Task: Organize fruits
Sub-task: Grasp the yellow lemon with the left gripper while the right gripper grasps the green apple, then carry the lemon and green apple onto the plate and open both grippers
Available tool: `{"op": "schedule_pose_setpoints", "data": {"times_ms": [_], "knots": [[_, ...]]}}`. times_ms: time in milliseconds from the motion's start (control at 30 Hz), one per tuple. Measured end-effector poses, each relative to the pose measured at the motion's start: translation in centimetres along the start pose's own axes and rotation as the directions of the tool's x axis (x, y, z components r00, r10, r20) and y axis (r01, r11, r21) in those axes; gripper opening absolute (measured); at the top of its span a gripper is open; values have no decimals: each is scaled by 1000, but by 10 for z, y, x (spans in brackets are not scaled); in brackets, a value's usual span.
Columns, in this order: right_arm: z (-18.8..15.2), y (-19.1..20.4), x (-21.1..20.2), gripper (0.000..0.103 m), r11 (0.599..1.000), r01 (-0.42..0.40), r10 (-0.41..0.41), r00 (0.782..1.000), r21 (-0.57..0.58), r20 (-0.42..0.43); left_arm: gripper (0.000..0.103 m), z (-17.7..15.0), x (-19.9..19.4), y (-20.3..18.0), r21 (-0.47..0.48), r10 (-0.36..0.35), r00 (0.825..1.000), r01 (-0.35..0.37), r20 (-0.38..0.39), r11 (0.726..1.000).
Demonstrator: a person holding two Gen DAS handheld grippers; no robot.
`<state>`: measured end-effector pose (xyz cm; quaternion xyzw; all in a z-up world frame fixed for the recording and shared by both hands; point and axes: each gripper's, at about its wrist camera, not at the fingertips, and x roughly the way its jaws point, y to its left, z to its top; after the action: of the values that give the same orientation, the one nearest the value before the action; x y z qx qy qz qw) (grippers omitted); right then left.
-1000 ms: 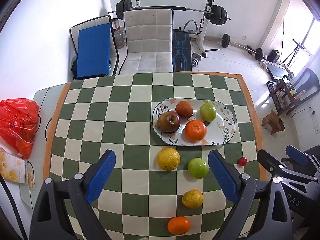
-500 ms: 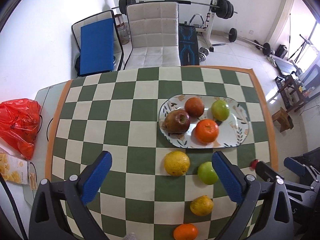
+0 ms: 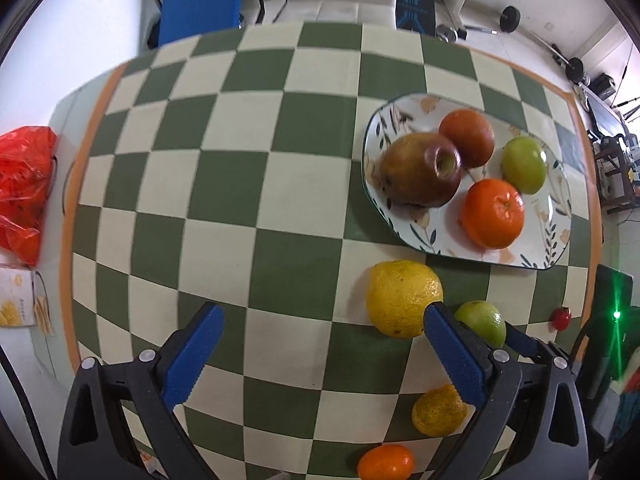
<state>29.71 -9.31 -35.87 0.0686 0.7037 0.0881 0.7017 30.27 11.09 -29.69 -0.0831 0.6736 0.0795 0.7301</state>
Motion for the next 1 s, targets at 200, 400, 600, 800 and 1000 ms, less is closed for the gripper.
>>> {"op": "schedule_pose_setpoints", "data": {"times_ms": [200,400,600,800,1000], "knots": [[2,10,28,62,999,-11,10,1000,-50,-20,102,9,39,-14,-21,-90,989,88,-122,996],[-11,-17,18,62,999,24,-25,1000,-26,-14,102,13,76,-32,-26,-155,965,153,-213,988],[-21,-45,17,62,999,27,-26,999,34,-34,60,6,82,-52,59,-125,971,139,-205,988],[-25,-45,25,62,998,6,-4,999,65,-44,60,-20,74,-56,81,-122,973,140,-194,987],[-21,-53,22,62,997,-6,10,999,75,-41,60,-32,80,-53,60,-135,971,149,-198,987]]}}
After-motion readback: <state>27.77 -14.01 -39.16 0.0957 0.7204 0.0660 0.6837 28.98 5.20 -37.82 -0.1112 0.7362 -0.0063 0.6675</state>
